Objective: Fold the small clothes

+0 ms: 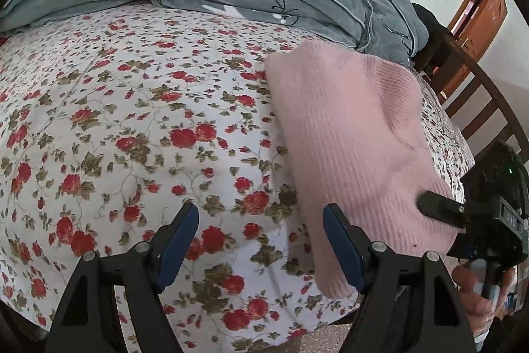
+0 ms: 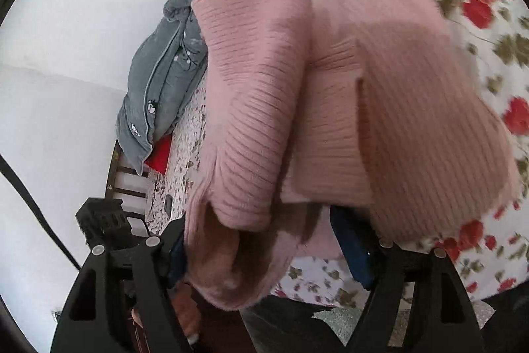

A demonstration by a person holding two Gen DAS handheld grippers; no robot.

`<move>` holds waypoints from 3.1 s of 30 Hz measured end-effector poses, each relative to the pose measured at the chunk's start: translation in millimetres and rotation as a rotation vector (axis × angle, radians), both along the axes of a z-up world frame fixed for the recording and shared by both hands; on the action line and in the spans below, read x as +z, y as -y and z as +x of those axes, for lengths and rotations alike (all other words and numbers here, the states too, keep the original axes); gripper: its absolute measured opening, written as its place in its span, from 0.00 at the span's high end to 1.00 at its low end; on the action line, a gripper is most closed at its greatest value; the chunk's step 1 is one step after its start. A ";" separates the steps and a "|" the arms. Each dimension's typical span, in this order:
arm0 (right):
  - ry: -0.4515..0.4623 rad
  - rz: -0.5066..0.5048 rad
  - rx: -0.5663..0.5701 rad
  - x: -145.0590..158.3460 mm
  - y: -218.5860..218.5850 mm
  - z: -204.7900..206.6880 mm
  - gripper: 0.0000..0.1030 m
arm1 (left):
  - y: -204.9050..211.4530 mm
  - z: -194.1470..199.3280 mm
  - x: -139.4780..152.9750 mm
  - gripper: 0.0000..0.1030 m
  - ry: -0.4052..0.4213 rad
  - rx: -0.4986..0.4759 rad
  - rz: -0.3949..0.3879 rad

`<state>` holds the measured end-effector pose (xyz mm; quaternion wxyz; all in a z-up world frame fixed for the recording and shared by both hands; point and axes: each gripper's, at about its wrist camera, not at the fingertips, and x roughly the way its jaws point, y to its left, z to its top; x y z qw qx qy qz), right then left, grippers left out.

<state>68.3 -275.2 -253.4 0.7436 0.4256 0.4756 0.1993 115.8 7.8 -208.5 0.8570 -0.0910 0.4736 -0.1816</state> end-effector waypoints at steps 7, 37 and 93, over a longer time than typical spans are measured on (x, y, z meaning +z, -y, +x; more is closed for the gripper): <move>-0.016 0.163 0.006 -14.9 -7.6 11.5 0.26 | -1.0 2.2 -1.3 0.27 -0.018 -0.010 -0.036; 0.245 -0.464 0.020 30.9 72.6 11.5 0.75 | 48.0 14.1 16.1 0.27 0.015 -0.072 0.004; 0.318 -0.580 0.059 44.3 90.8 -74.4 0.76 | 54.6 -90.4 -9.6 0.68 0.156 -0.135 0.099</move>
